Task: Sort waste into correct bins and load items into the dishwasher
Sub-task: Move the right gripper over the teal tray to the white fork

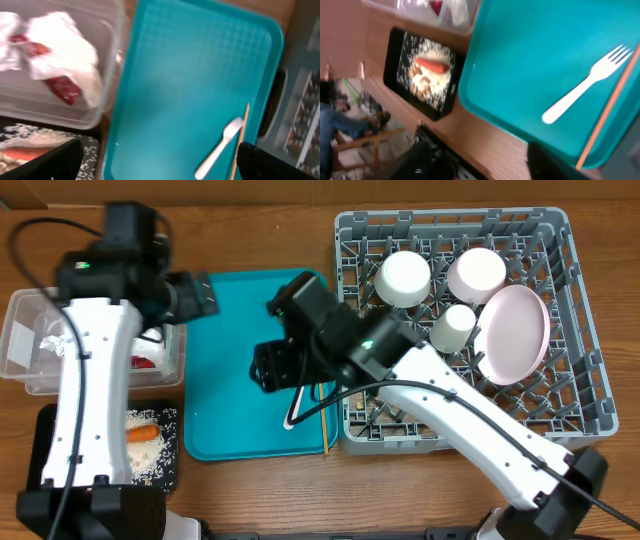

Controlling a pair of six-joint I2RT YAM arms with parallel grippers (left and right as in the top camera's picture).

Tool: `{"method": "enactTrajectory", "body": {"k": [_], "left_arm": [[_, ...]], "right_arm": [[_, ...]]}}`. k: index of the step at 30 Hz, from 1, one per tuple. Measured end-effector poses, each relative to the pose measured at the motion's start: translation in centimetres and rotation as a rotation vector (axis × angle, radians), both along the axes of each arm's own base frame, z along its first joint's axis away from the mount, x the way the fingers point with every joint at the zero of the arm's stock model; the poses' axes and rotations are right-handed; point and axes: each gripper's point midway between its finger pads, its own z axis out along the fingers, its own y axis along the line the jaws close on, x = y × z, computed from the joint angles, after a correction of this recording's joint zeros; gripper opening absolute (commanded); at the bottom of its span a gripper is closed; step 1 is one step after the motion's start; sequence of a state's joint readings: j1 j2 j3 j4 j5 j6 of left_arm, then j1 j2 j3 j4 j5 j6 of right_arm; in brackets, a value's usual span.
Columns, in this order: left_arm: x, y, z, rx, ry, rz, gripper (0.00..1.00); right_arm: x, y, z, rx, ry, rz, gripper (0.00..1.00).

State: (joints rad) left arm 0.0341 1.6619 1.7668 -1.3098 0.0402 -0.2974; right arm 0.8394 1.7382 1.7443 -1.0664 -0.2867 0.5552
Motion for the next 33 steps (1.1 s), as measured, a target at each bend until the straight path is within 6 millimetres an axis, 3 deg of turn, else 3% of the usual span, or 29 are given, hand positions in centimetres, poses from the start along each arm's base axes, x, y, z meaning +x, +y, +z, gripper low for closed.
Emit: {"method": "enactTrajectory", "body": {"k": [5,7,10,14,24,33], "left_arm": [[0.1,4.7,0.6,0.021,-0.026,0.124,1.0],[-0.2,6.8,0.6,0.023,-0.029,0.184,1.0],[-0.4,8.0,0.6,0.021,-0.029,0.222,1.0],[-0.4,7.9,0.6,0.021,-0.029,0.222,1.0],[-0.4,8.0,0.6,0.021,-0.029,0.222,1.0],[-0.4,8.0,0.6,0.021,-0.029,0.222,1.0]], "right_arm": [[-0.3,0.2,-3.5,-0.088,0.066,-0.125,0.51],[0.1,1.0,-5.9,-0.14,0.06,-0.202,0.5],[0.2,1.3,-8.0,-0.221,0.017,-0.331,0.51],[0.4,1.6,-9.5,-0.271,-0.031,-0.417,0.51],[2.0,0.9,-17.1,-0.449,-0.065,-0.506,0.51],[3.3,-0.2,-17.6,-0.468,-0.075,-0.548,0.51]]}}
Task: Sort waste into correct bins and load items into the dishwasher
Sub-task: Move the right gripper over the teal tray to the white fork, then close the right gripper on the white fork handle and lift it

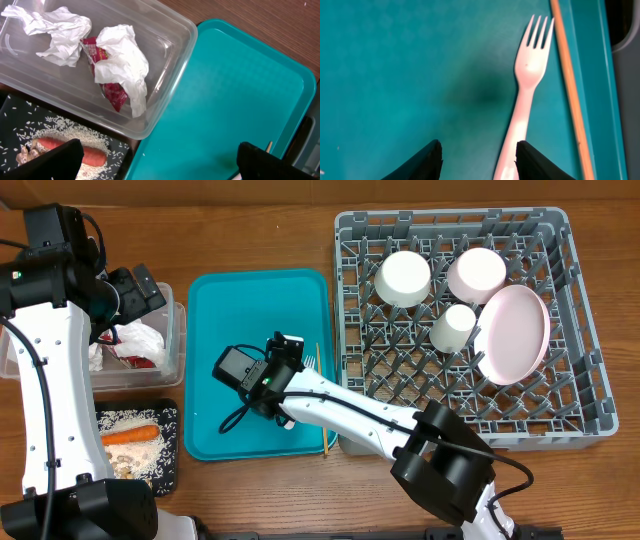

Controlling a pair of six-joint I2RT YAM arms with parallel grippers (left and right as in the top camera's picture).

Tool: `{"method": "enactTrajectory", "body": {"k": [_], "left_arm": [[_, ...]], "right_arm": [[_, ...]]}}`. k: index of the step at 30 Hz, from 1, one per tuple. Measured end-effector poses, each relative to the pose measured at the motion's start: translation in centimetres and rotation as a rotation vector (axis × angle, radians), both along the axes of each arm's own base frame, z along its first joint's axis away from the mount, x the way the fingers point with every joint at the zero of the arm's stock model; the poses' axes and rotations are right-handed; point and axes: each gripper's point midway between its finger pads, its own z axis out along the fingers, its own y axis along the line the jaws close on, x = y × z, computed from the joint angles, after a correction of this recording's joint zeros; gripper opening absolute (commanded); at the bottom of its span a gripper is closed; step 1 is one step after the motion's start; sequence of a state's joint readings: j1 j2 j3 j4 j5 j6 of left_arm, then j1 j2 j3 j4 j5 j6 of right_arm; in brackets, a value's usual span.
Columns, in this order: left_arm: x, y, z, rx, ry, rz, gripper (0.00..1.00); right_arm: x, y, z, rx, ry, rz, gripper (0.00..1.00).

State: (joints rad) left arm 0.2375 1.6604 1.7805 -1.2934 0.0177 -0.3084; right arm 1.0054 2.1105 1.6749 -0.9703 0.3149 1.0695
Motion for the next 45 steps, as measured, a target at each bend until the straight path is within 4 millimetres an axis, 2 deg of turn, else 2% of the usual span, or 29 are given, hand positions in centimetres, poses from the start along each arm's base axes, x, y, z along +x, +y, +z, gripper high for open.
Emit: {"method": "enactTrajectory", "body": {"k": [6,12,20,24,28,45], "left_arm": [[0.0,0.0,0.0,0.0,0.0,0.0,1.0],[0.0,0.0,0.0,0.0,0.0,0.0,1.0],[0.0,0.0,0.0,0.0,0.0,0.0,1.0],[0.0,0.0,0.0,0.0,0.0,0.0,1.0],[0.0,0.0,0.0,0.0,0.0,0.0,1.0],[0.0,0.0,0.0,0.0,0.0,0.0,1.0]], "right_arm": [[0.5,-2.2,-1.6,-0.027,0.021,-0.064,0.52],[1.2,-2.9,-3.2,0.017,0.058,-0.11,0.51],[1.2,-2.3,-3.8,0.057,0.058,-0.111,0.45],[1.1,-2.4,-5.0,0.056,0.059,-0.11,0.38],[1.1,-2.3,-4.9,0.06,0.057,-0.111,0.3],[1.0,-2.2,-5.0,0.065,0.064,-0.109,0.14]]}}
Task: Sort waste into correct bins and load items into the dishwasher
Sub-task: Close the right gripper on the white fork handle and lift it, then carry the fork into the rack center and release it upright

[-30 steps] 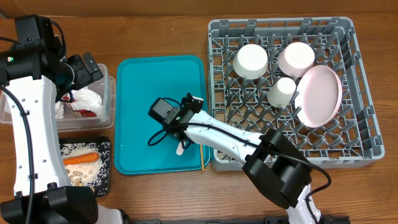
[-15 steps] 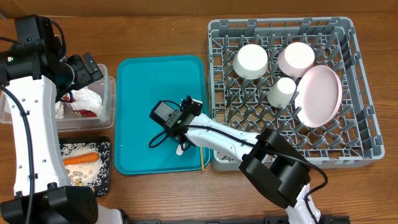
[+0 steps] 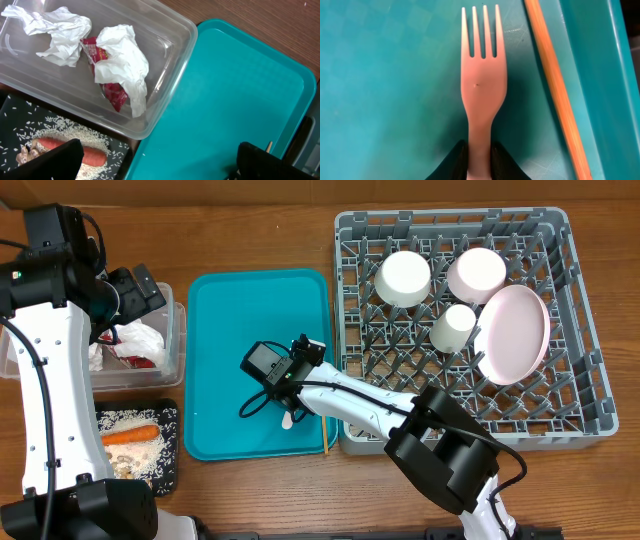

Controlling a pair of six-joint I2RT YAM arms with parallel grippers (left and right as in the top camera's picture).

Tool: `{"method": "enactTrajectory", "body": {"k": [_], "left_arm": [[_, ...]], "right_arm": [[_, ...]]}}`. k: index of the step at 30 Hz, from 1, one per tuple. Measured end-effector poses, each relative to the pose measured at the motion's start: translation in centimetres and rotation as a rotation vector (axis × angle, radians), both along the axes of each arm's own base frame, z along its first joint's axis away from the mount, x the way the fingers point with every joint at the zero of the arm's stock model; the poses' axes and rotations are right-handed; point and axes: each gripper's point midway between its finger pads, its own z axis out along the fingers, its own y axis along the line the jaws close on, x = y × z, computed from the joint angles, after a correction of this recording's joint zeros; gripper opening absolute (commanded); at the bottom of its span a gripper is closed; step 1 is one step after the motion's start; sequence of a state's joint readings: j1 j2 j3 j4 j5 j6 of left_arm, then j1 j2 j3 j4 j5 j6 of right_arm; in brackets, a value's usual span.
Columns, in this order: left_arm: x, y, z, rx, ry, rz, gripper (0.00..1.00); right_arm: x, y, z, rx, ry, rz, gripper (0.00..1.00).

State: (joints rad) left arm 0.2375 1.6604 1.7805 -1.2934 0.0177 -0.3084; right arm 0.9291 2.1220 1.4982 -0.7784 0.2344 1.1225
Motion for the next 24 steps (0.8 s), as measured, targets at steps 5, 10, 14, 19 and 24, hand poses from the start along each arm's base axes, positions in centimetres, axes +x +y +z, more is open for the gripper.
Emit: {"method": "enactTrajectory", "body": {"k": [5,10,14,19,24], "left_arm": [[0.0,0.0,0.0,0.0,0.0,0.0,1.0],[0.0,0.0,0.0,0.0,0.0,0.0,1.0],[0.0,0.0,0.0,0.0,0.0,0.0,1.0],[0.0,0.0,0.0,0.0,0.0,0.0,1.0],[0.0,0.0,0.0,0.0,0.0,0.0,1.0]], "right_arm": [[0.1,0.1,0.0,0.007,-0.002,0.0,0.1],[-0.1,0.0,0.2,-0.008,0.006,0.012,0.04],[-0.2,0.1,0.9,-0.018,0.027,0.03,0.04],[0.1,0.8,1.8,-0.019,0.025,0.078,0.04],[0.3,1.4,2.4,-0.02,0.017,0.155,0.04]]}}
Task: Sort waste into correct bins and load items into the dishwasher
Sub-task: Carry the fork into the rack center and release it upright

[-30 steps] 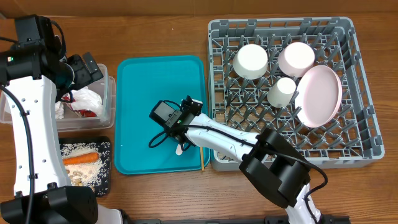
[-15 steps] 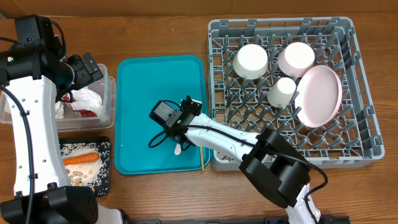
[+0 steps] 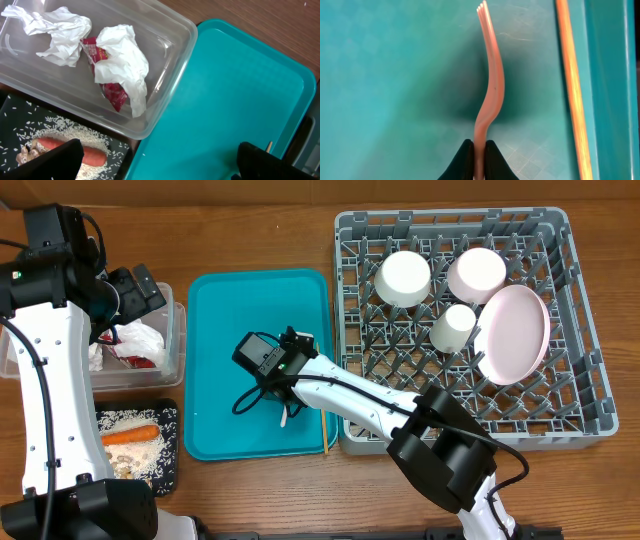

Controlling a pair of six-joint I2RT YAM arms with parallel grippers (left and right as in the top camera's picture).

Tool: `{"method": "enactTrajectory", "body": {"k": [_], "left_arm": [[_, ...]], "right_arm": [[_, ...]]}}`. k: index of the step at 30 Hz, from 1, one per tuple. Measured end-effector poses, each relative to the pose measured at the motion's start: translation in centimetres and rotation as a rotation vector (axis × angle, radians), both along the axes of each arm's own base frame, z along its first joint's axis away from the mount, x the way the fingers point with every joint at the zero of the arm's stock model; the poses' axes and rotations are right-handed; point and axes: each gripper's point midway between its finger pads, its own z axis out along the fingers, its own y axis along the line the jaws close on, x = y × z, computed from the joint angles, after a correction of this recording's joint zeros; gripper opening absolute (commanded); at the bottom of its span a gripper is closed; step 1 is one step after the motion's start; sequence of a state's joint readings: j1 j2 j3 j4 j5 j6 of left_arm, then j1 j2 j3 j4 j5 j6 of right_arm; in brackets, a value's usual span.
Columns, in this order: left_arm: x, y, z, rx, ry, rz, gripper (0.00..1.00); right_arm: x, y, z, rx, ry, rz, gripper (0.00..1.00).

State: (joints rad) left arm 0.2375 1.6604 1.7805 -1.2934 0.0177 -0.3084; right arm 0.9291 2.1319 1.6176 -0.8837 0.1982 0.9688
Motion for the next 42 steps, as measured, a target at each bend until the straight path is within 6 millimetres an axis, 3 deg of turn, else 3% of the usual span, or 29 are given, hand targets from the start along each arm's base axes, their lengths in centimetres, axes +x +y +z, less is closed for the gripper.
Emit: {"method": "enactTrajectory", "body": {"k": [4,9,12,15,17,22,28,35,42], "left_arm": [[0.0,0.0,0.0,0.0,0.0,0.0,1.0],[0.0,0.0,0.0,0.0,0.0,0.0,1.0],[0.0,0.0,0.0,0.0,0.0,0.0,1.0],[0.0,0.0,0.0,0.0,0.0,0.0,1.0],[0.0,0.0,0.0,0.0,0.0,0.0,1.0],[0.0,0.0,0.0,0.0,0.0,0.0,1.0],[0.0,0.0,0.0,0.0,0.0,0.0,1.0],[0.0,0.0,0.0,0.0,0.0,0.0,1.0],[0.0,0.0,0.0,0.0,0.0,0.0,1.0]], "right_arm": [[0.1,0.3,2.0,0.006,-0.032,0.11,0.04],[0.2,0.4,8.9,0.076,-0.139,0.224,0.04],[0.0,-1.2,12.6,0.088,-0.181,0.246,0.04],[0.5,-4.8,14.9,0.041,-0.192,0.227,0.04],[1.2,-8.2,15.1,-0.022,-0.168,0.179,0.04],[2.5,-14.5,14.3,-0.14,-0.082,0.11,0.04],[3.0,-19.5,13.9,-0.217,-0.005,0.078,0.04],[3.5,-23.2,13.0,-0.25,0.046,0.032,0.04],[2.7,-24.0,10.0,-0.285,0.093,0.092,0.04]]}}
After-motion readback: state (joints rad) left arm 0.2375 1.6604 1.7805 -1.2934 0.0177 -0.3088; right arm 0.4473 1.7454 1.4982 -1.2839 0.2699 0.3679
